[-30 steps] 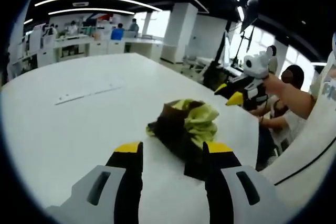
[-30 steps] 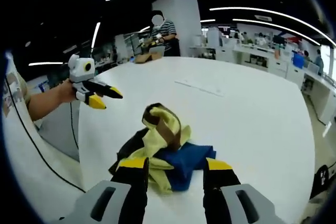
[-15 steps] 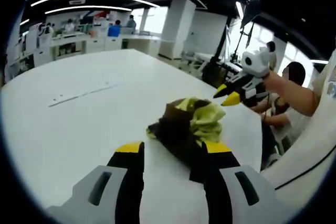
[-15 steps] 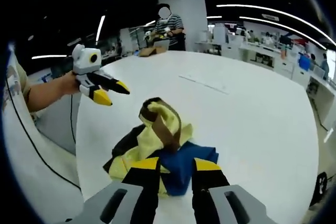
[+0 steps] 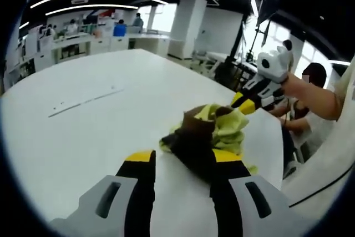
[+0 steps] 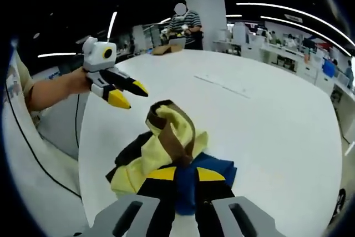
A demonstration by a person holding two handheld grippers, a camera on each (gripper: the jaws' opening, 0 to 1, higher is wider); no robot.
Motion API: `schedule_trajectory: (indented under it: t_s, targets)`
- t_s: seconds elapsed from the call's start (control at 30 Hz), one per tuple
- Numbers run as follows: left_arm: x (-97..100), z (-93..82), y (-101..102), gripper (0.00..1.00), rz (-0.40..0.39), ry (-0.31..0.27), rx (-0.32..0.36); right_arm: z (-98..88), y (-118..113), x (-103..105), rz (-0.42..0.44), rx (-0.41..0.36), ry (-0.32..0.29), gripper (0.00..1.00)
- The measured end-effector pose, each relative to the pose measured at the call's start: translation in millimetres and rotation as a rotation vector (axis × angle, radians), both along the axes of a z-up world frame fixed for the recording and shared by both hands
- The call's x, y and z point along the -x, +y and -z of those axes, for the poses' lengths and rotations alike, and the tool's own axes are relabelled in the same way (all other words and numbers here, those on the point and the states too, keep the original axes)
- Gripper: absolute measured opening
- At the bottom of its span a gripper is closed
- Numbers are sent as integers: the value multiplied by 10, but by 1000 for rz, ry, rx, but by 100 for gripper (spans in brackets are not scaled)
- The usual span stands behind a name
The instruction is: Fold the garment on the visible template until the final outline fits inside the template.
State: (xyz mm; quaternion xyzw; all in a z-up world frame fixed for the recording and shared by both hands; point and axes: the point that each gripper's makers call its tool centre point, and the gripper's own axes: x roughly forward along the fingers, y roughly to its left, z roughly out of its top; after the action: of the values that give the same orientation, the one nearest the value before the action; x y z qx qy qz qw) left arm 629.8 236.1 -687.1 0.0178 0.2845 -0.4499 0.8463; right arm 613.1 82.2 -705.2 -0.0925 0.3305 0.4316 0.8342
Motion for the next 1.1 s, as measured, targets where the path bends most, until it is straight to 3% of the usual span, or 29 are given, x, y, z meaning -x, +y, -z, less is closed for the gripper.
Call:
schedule_trajectory:
  t_s: [0.3, 0.67, 1.1]
  targets:
    - [-156, 46, -79, 34, 6, -3, -11, 57, 10, -4, -10, 0, 19, 6]
    - [-175, 125, -260, 28, 75, -15, -41, 132, 18, 48, -29, 5, 39, 3]
    - [-149, 145, -379, 7, 151, -49, -62, 170, 2, 82, -29, 1, 47, 0]
